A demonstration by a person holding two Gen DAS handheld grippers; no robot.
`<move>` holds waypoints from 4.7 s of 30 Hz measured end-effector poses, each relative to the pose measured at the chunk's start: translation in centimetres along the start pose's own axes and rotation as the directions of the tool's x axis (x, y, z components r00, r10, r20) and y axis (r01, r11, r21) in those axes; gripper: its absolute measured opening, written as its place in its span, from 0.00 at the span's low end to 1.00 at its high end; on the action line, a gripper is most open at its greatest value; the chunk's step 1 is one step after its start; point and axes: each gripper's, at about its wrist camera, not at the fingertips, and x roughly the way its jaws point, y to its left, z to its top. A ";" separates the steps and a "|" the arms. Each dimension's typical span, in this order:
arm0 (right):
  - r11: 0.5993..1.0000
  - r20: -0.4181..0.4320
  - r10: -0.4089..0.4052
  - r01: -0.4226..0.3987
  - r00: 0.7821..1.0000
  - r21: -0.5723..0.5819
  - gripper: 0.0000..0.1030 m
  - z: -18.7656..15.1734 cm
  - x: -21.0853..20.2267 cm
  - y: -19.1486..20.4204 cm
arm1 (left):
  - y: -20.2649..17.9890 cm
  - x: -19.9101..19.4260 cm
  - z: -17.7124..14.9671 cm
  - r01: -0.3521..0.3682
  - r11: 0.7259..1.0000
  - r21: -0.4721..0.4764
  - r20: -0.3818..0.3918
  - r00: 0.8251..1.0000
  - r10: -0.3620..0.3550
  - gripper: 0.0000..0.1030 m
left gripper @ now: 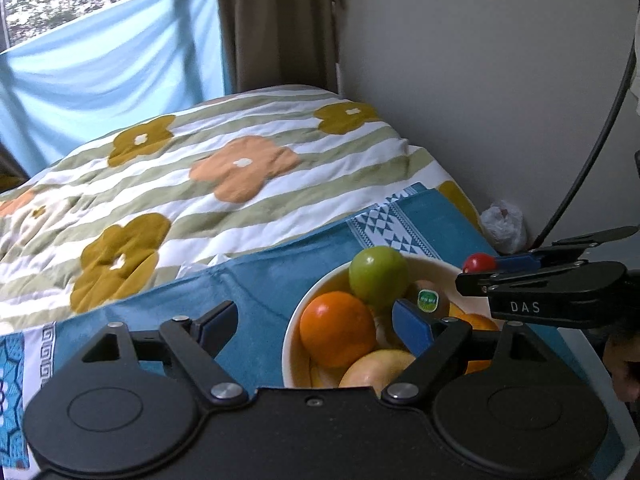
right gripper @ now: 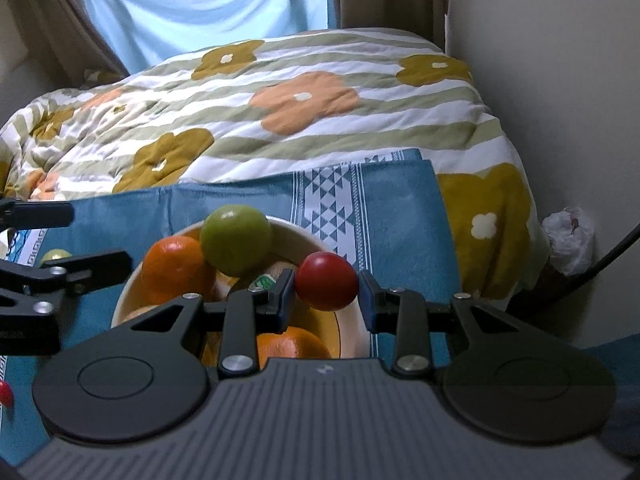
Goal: Organize fruits
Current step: 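Lower the red tomato into the bowl and open the right tool, then grasp a red tomato with the left tool while the right tool grasps a tangerine, then carry both fruits to the bowl while the left tool releases the tomato inside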
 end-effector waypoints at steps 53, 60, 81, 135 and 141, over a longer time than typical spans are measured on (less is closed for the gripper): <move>0.917 0.065 0.273 -0.239 0.960 -0.320 1.00 -3.2 -8.5 15.7 | 10.4 -17.2 -16.6 -0.410 0.842 -0.351 -0.094 0.910 0.404 0.95; 0.908 -0.001 0.274 -0.259 0.962 -0.329 1.00 -5.2 -5.0 21.1 | 13.4 -14.3 -19.5 -0.326 0.896 -0.301 -0.162 0.944 0.289 0.89; 0.887 -0.134 0.249 -0.281 0.959 -0.365 0.80 -8.6 2.3 28.5 | 15.2 -10.1 -22.9 -0.176 0.956 -0.234 -0.198 0.972 0.130 0.62; 0.993 0.027 0.096 -0.094 0.995 -0.073 0.50 -6.5 -7.6 16.5 | 10.2 -13.6 -11.7 -0.086 0.988 -0.126 0.005 0.996 0.088 0.33; 0.997 0.042 0.061 -0.060 0.997 -0.043 0.50 -6.5 -9.3 11.6 | 5.5 -12.5 -9.7 -0.037 0.994 -0.102 0.018 0.999 0.039 0.33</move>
